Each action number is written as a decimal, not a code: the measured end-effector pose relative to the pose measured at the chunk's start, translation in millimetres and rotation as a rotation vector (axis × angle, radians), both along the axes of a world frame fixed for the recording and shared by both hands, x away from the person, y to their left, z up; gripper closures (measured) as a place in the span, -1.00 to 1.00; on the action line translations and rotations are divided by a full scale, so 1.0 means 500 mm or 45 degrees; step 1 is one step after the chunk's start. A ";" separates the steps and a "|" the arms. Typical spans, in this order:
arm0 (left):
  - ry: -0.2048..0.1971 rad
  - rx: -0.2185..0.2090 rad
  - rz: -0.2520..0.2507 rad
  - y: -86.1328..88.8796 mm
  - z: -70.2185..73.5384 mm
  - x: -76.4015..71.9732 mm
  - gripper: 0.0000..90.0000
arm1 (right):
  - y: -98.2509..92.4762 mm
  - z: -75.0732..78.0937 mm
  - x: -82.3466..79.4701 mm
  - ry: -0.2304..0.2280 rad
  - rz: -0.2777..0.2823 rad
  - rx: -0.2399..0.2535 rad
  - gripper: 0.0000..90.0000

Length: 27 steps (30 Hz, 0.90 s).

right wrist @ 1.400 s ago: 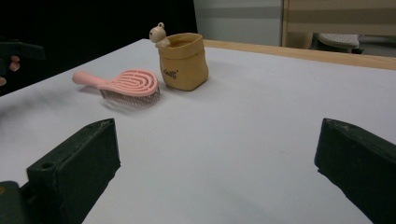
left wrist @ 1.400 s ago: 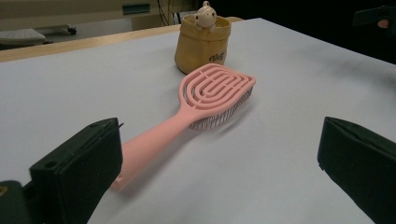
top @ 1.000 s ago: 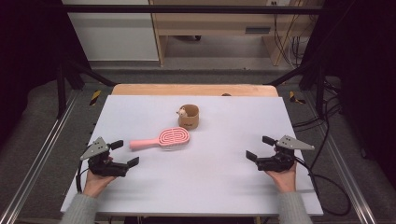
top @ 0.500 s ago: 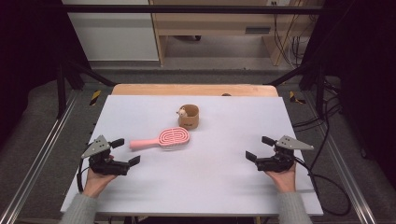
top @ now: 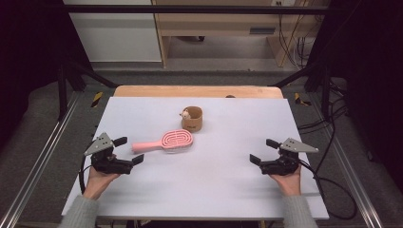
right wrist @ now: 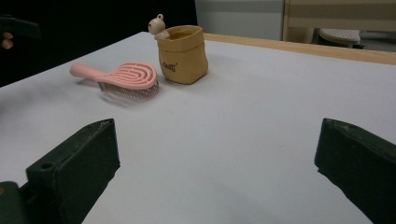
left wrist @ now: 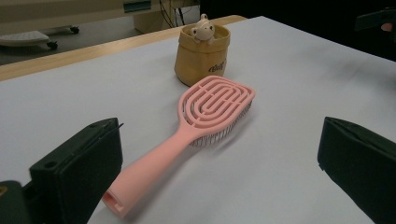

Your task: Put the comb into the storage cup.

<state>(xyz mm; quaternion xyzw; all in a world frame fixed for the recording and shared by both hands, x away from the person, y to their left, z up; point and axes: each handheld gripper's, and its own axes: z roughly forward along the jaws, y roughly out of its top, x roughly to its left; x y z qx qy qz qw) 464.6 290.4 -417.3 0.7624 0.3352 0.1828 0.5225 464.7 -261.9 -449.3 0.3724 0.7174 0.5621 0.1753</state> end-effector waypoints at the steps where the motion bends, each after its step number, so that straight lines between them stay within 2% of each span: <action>1: 0.000 0.000 0.000 0.000 0.000 0.000 -1.00 | 0.000 0.000 0.000 0.000 0.000 0.000 -0.99; 10: 0.017 0.043 0.019 -0.005 0.011 0.016 -1.00 | 0.001 -0.001 0.000 0.003 -0.002 -0.003 -0.99; 21: 0.020 0.056 0.036 -0.010 0.026 0.036 -1.00 | 0.001 -0.002 0.001 0.004 -0.003 -0.005 -0.99; 27: 0.029 0.070 0.060 -0.013 0.025 0.050 -1.00 | 0.001 -0.003 0.001 0.006 -0.005 -0.008 -0.99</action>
